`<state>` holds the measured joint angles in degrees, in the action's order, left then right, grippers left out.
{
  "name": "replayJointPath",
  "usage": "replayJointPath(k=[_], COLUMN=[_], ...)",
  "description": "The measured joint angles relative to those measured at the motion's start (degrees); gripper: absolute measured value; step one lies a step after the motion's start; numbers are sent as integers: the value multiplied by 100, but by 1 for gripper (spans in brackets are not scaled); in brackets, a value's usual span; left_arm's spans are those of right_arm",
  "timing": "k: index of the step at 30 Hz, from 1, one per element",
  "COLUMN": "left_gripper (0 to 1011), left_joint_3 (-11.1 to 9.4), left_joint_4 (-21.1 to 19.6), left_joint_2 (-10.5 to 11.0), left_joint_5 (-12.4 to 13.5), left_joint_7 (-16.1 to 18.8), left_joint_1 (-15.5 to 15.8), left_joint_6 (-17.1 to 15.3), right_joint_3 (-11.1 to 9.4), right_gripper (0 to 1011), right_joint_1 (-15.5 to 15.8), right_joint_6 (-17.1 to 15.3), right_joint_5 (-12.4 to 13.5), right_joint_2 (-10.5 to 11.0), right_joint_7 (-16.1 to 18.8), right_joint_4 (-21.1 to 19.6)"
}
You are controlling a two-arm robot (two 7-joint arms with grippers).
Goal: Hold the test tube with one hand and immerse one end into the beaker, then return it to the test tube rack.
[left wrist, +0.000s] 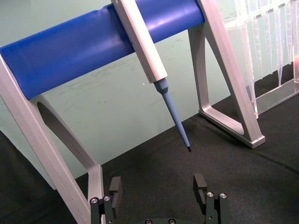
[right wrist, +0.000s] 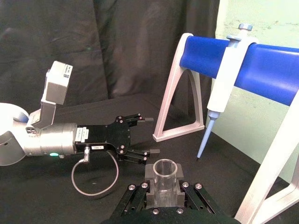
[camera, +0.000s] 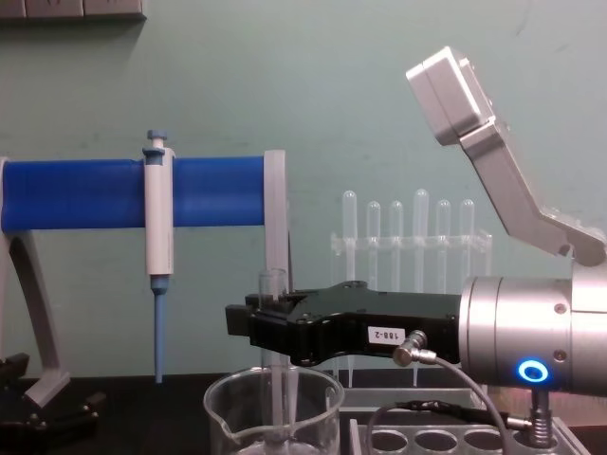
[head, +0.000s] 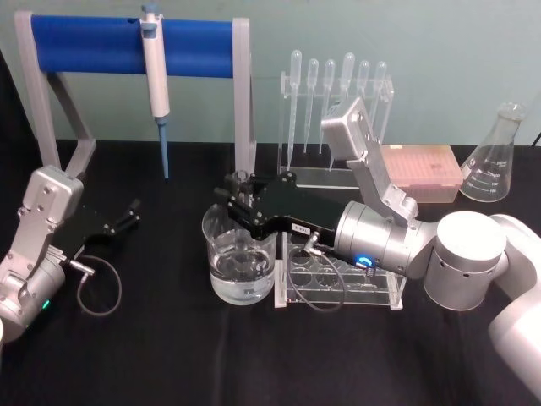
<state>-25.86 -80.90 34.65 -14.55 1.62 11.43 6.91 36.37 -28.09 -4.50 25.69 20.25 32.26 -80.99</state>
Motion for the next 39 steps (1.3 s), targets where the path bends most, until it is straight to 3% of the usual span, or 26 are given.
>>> replayJointPath(k=[39], left_gripper=[1000], left_joint_3=[0], left_joint_4=[0], left_joint_2=[0], left_joint_5=[0], left_joint_7=[0], left_joint_1=[0], left_joint_6=[0], right_joint_3=[0], right_gripper=[226], right_joint_1=[0], right_joint_6=[0], right_joint_5=[0], right_joint_2=[0], right_joint_7=[0], right_joint_4=[0])
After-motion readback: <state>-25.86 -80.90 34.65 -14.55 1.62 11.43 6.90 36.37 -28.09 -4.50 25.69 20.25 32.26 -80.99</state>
